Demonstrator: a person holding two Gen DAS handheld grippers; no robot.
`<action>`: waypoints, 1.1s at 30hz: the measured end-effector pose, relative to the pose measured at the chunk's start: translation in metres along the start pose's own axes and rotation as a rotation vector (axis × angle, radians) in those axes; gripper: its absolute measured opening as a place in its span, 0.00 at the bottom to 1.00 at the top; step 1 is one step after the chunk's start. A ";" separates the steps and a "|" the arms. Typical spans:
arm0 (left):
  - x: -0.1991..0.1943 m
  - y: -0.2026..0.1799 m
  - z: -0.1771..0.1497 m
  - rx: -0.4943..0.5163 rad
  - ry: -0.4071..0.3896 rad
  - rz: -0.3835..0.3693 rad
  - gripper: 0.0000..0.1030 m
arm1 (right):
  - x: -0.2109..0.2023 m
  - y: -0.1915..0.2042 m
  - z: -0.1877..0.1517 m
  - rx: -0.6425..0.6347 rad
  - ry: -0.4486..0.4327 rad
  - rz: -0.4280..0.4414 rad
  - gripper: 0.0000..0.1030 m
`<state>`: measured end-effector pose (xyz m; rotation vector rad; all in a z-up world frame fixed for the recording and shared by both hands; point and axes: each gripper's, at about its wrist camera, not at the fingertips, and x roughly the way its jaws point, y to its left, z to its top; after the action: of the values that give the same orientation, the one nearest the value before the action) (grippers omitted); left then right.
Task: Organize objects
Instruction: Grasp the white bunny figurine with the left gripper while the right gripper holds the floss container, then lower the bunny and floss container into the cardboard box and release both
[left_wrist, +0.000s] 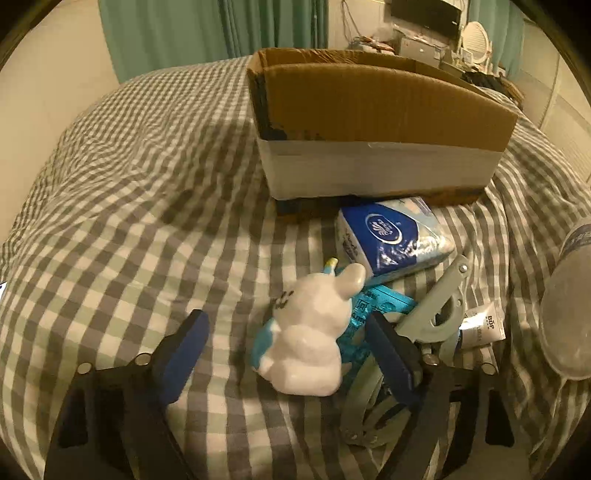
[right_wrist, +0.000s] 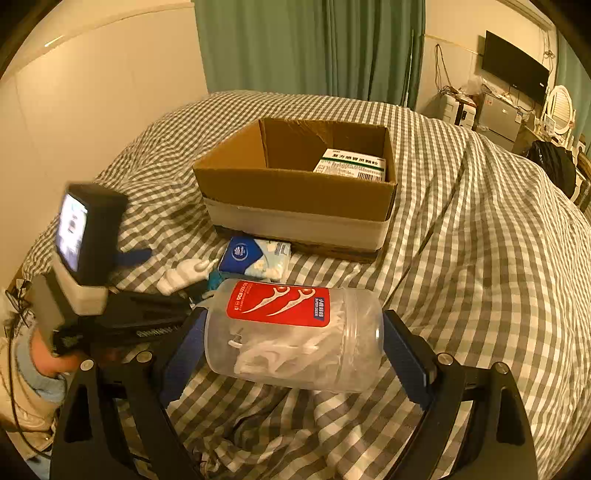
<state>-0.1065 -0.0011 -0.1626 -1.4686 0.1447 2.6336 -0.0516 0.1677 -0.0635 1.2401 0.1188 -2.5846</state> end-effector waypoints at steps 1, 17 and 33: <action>0.000 0.000 0.000 0.003 0.005 -0.026 0.66 | 0.001 0.001 0.000 -0.001 0.002 0.003 0.88; -0.079 0.011 0.027 -0.005 -0.182 -0.120 0.47 | -0.020 0.001 0.033 -0.071 -0.110 -0.017 0.88; -0.092 0.022 0.185 0.005 -0.371 -0.089 0.47 | -0.015 -0.028 0.179 -0.079 -0.350 -0.046 0.88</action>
<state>-0.2172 -0.0022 0.0129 -0.9356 0.0483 2.7691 -0.1858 0.1637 0.0597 0.7506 0.1781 -2.7606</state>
